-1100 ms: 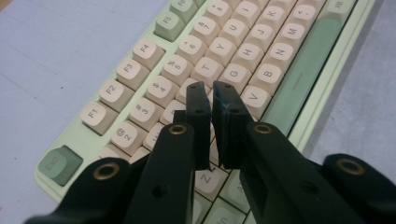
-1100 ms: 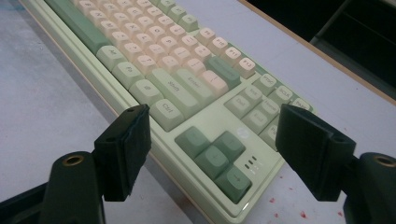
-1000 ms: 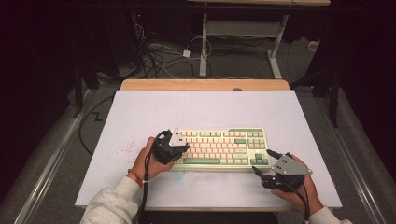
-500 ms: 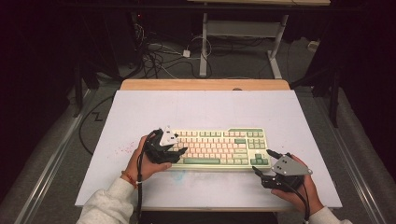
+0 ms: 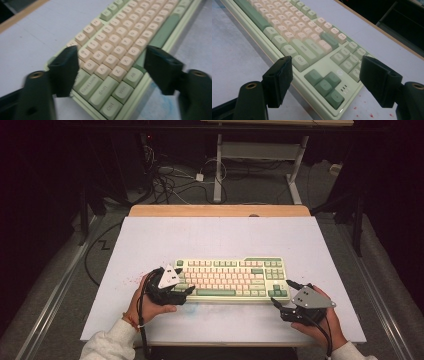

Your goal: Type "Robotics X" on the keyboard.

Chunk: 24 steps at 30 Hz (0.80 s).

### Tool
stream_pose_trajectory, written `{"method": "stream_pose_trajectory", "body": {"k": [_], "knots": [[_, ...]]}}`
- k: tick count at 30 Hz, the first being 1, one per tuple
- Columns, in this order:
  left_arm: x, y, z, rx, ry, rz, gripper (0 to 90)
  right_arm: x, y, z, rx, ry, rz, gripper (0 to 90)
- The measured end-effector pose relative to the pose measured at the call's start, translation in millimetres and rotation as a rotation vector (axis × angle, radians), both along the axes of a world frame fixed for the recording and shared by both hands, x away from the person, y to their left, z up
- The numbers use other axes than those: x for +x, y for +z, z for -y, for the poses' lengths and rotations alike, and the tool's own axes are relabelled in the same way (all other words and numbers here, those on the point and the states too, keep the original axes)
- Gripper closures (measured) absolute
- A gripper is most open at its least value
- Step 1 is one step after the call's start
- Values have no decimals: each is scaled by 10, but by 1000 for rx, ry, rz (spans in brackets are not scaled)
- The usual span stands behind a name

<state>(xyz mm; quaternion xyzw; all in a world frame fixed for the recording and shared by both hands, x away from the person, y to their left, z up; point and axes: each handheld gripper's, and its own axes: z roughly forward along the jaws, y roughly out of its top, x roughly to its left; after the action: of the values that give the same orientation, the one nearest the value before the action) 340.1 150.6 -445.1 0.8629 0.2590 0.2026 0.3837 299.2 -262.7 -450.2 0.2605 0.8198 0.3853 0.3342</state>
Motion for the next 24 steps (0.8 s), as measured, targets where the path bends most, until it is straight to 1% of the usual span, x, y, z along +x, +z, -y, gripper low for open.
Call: {"method": "stream_pose_trajectory", "body": {"k": [1,2,3,4,5,7,9,12,13,14,15,16,18,20,22,24], "knots": [[9,-12,-5,-6,-13,-12,387,0,1,-2,0,0,1,270],[23,-21,-6,-12,-13,-25,468,0,2,-4,1,1,1,270],[39,-26,-4,-7,-6,-35,522,1,4,-6,0,0,2,270],[54,-30,-3,-4,-1,-40,602,1,4,-6,1,0,1,270],[70,-34,-3,-8,-3,-48,655,3,3,-7,1,1,1,270],[107,-35,11,-8,1,-56,752,6,-4,-11,-2,2,-2,270],[139,-32,40,1,-6,-60,806,9,-11,-17,-6,5,-4,270],[193,-27,109,7,-19,-65,858,3,-15,-27,-15,7,-3,270],[209,-25,138,15,-21,-61,868,6,-17,-27,-14,7,-4,270],[230,-21,162,16,-27,-68,874,9,-19,-27,-14,5,-5,270],[249,-19,188,16,-33,-77,875,12,-22,-28,-13,5,-8,271],[263,-19,215,25,-34,-74,875,12,-25,-29,-14,5,-10,271],[295,-24,260,32,-36,-85,875,11,-30,-34,-17,8,-11,271],[322,-41,295,53,-33,-92,875,11,-33,-37,-19,9,-13,272],[338,-58,301,53,-30,-103,875,11,-36,-37,-21,9,-13,272],[347,-59,287,50,-18,-101,876,9,-36,-35,-21,11,-14,272]]}}
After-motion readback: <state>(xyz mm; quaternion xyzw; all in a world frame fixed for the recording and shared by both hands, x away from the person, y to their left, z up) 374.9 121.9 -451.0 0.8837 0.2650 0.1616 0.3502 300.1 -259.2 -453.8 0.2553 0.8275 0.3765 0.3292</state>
